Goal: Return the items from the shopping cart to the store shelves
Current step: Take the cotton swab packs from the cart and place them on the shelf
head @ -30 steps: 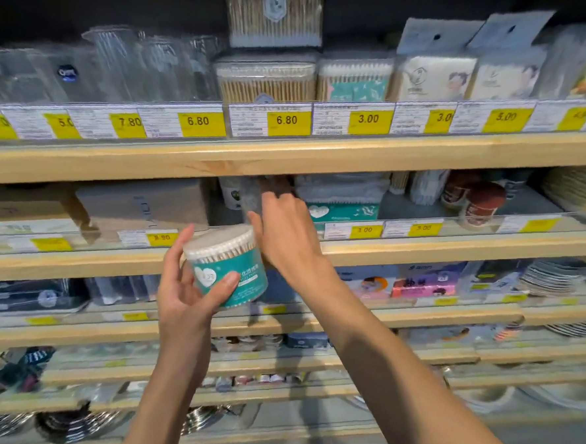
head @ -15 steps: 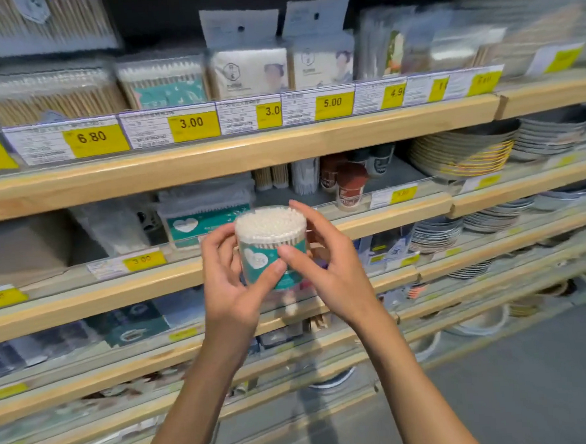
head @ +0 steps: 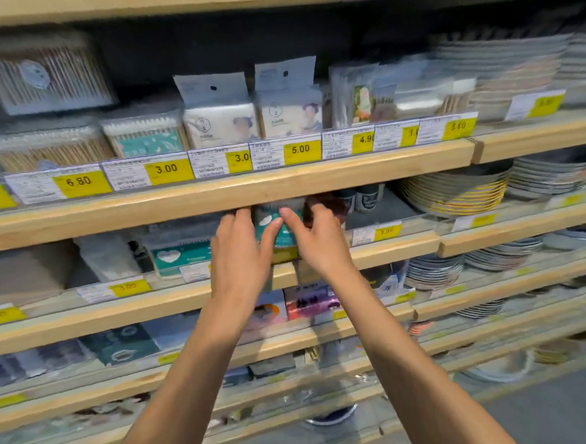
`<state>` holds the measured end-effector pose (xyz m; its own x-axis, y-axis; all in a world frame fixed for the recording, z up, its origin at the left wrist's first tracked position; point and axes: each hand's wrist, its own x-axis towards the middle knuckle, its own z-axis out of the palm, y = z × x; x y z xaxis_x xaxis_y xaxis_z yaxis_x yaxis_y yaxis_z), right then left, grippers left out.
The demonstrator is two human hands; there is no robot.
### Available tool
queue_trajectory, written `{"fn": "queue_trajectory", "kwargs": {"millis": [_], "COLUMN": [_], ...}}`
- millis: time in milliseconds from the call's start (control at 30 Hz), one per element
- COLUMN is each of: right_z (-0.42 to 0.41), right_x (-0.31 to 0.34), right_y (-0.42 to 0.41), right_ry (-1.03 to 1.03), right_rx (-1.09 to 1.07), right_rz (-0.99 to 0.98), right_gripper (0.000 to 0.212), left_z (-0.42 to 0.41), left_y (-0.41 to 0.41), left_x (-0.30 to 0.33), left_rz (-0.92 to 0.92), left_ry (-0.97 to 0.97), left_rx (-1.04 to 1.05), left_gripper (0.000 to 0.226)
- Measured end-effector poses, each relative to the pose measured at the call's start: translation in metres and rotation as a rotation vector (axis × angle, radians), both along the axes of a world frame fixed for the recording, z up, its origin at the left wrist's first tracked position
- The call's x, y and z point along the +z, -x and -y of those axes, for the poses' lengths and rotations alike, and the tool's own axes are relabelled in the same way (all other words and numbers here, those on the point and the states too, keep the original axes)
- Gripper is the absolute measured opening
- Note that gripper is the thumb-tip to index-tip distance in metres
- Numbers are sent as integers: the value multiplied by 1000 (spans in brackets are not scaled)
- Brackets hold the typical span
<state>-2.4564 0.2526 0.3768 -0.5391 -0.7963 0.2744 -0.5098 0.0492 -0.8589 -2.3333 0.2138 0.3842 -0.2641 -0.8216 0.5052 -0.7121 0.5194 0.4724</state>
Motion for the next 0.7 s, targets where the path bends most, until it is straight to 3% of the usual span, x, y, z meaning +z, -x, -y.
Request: {"fn": "queue_trajectory", "kwargs": {"millis": [233,367,467,600,700], "right_z": [29,39,41,36,32], "right_x": [9,7,4,1,-3], "right_y": [-6,-8,-9,-14,-17], "right_ry": [-201,-202,-210,-169,-149], "right_rx": [109,140,156,148,112], "right_rz": [-164,-217,-247,-290,-425], "right_gripper": [32,38,33,41,45], "left_z": [2,5,8,9,4], "left_y": [-5,-11,-12,-14,-31], "left_x": [5,6,7,1,-16], "left_rz": [263,361,410,365,177], "left_ry": [-39,-25,3,29,117], "left_rx": [105,127,119,55,-82], "left_gripper": [22,38,29,31,45]}}
